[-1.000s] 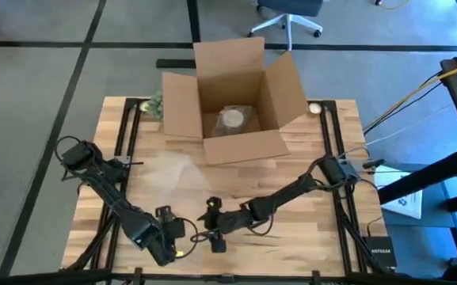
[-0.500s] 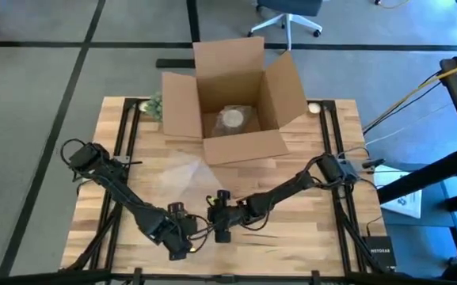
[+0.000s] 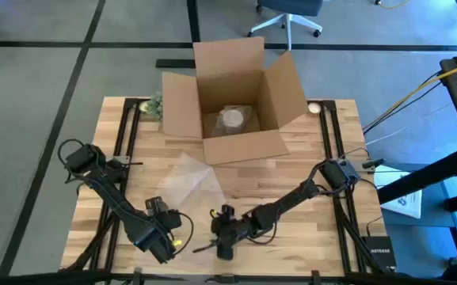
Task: Wrap mug
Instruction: Wrap the orange mug with transparent bubble wrap
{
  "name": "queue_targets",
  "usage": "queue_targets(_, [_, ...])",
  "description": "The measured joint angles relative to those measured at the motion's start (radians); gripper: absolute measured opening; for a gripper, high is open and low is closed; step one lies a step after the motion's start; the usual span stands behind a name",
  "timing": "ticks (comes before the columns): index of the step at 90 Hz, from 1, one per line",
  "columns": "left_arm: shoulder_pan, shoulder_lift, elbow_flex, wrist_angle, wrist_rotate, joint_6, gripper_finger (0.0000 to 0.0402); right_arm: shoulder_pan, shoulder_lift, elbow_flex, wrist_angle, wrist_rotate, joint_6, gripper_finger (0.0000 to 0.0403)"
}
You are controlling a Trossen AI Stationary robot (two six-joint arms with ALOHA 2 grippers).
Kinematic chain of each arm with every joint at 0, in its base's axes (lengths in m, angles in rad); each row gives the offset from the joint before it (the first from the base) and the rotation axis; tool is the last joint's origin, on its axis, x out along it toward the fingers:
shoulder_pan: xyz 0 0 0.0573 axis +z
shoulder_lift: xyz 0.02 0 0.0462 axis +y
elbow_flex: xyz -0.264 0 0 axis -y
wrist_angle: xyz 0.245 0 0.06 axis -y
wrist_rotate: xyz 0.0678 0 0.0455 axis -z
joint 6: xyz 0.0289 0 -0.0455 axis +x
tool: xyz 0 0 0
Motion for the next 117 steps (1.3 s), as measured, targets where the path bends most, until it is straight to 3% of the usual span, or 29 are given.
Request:
queue_targets(18, [0.017,0.000,-0.046,-0.033,-0.093,-0.015,0.0001,-0.040,-0.028,0.056,-0.099,0.028,-0.169,0.0227])
queue_targets(37, [0.021,-0.001,0.001,-0.124,-0.127,0.000,0.0001,-0.116,-0.022,0.068,-0.131,0.036,-0.170,0.0227])
queue_targets(61, [0.106,-0.007,-0.002,-0.355,-0.367,-0.063,0.0001,-0.119,-0.006,0.068,-0.136,-0.019,-0.138,0.0227])
queue_targets(73, [0.148,-0.010,0.008,-0.378,-0.354,-0.094,0.0001,-0.100,-0.006,0.068,-0.157,-0.011,-0.127,0.0227])
queue_targets(89, [0.061,-0.013,0.144,-0.322,-0.326,-0.140,0.0001,-0.083,-0.009,0.095,-0.273,-0.008,-0.116,0.0227])
queue_targets(97, [-0.002,-0.014,0.194,-0.214,-0.312,-0.106,0.0001,-0.082,-0.013,0.138,-0.391,0.001,-0.117,0.0227])
queue_targets(104, [-0.036,-0.014,0.194,-0.090,-0.273,-0.078,0.0001,-0.082,-0.022,0.165,-0.515,0.028,-0.117,0.0227])
queue_targets(117, [-0.058,-0.013,0.113,0.120,-0.245,-0.037,0.0001,-0.082,-0.023,0.150,-0.587,0.089,-0.094,0.0227])
